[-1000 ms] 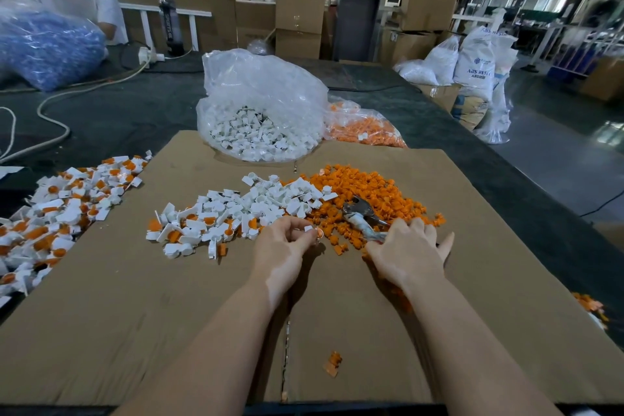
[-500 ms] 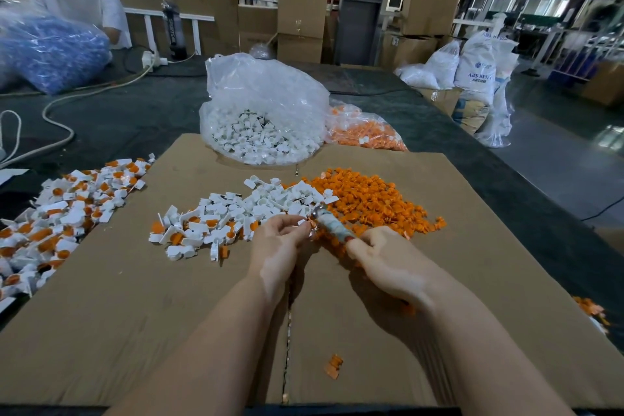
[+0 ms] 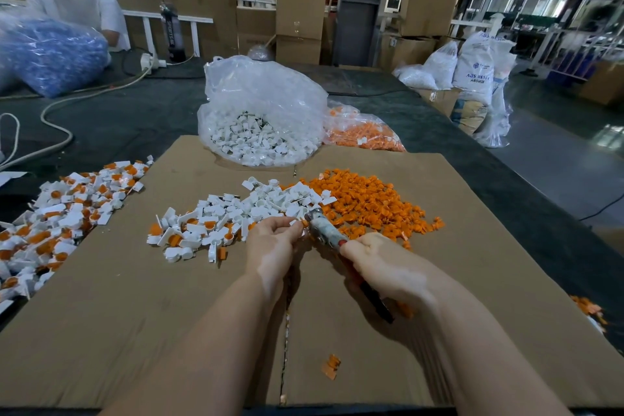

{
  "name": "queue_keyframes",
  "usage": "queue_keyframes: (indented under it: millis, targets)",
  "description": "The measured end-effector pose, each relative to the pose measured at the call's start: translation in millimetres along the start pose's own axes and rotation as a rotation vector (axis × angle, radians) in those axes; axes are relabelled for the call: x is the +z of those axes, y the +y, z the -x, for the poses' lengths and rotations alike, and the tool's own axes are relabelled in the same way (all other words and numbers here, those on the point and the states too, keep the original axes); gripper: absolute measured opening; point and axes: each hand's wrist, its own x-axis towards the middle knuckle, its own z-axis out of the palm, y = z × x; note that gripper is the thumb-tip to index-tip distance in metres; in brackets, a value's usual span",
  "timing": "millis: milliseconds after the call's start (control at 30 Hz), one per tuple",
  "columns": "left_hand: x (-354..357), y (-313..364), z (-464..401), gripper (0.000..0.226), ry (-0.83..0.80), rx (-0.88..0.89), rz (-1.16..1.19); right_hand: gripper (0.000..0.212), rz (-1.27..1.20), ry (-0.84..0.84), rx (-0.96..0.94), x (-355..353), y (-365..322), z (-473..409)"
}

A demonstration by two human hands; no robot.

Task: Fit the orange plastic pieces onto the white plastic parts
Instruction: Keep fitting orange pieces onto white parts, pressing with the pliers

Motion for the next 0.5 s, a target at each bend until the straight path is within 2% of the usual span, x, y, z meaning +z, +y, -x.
queue_keyframes:
  millis: [233,500]
  targets:
    - [0.3,1.4,2.4,0.012,0.014,0.014,-0.044,0.031,-0.009,-0.02,-0.025,0.8,-4.6,4.3]
    - [-1.6,4.3,4.7,0.01,0.012,0.008,-0.043,0.029,0.183,0.012,-0.056,5.8,-8.3,7.7]
